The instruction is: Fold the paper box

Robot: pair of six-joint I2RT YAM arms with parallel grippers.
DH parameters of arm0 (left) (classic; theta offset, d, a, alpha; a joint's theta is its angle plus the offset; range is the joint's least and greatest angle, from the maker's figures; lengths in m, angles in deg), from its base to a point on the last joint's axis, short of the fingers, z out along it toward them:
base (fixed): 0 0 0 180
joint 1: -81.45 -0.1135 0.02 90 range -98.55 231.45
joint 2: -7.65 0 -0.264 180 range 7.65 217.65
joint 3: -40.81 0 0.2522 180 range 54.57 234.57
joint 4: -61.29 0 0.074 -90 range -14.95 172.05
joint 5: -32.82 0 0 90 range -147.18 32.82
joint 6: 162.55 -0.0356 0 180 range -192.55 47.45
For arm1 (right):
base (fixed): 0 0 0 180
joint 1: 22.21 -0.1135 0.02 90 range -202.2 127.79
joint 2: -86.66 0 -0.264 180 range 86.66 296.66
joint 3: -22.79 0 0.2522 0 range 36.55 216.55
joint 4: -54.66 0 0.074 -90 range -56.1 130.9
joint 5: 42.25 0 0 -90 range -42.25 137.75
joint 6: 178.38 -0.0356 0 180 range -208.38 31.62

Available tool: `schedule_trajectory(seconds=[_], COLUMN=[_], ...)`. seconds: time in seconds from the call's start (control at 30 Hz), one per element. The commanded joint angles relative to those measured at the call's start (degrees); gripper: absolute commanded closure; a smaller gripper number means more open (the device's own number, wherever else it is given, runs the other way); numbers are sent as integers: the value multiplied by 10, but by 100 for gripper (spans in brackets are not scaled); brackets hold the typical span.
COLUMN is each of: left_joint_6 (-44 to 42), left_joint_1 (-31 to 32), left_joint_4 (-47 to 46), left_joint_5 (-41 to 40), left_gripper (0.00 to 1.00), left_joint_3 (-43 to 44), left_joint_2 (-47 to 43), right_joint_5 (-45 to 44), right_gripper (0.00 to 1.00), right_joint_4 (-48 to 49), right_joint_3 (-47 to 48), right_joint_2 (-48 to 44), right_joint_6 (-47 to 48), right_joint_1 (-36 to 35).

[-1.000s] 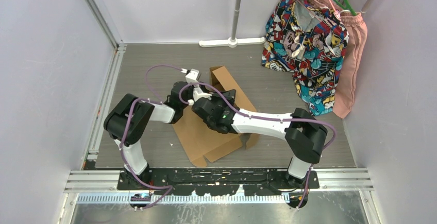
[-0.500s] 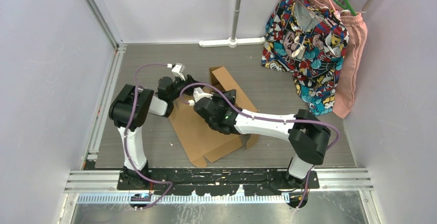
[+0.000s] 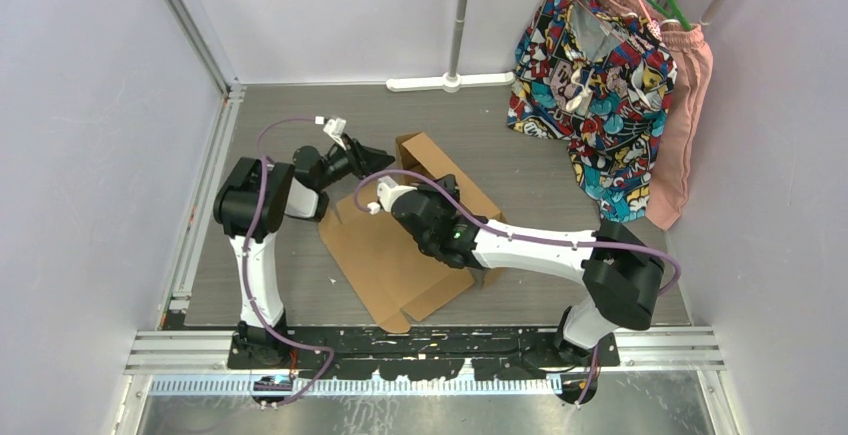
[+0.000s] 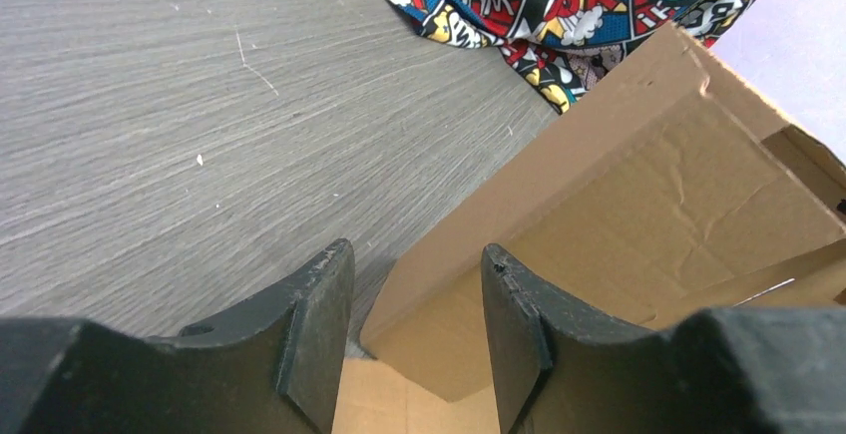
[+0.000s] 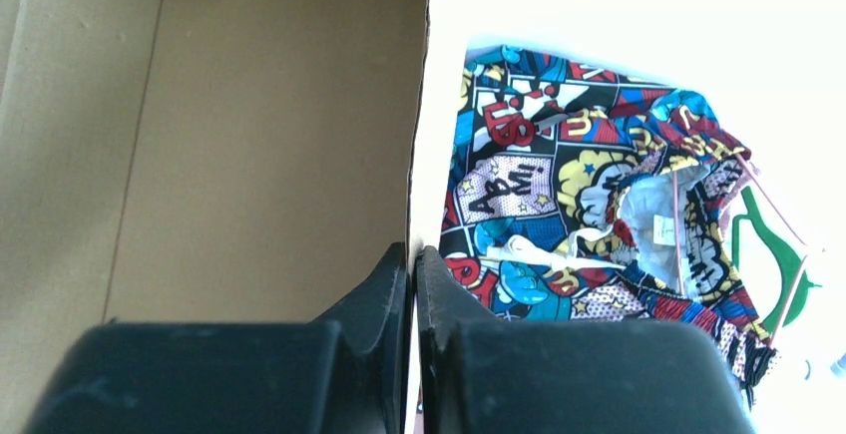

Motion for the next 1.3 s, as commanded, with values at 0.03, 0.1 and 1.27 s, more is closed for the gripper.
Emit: schedule_trajectory(seconds=[0.03,0.1,1.27], left_joint_6=[9,8,-96], left_joint_1=[-4,-4,-10], left_joint_4=[-58,-58,47], left_joint_5=[37,40,-104], left_gripper=[49,49,47], left_joint_3=[9,4,-5], left_joint_2=[-4,-6,-77], right_joint_5=[134,143,270], right_gripper=[92,92,93], right_joint_4=[44,61,107], right_joint_3=[-16,-13,46], right_joint_2=[10,15,77], right_joint_6=[17,24,41], right_joint_1=[-1,2,36])
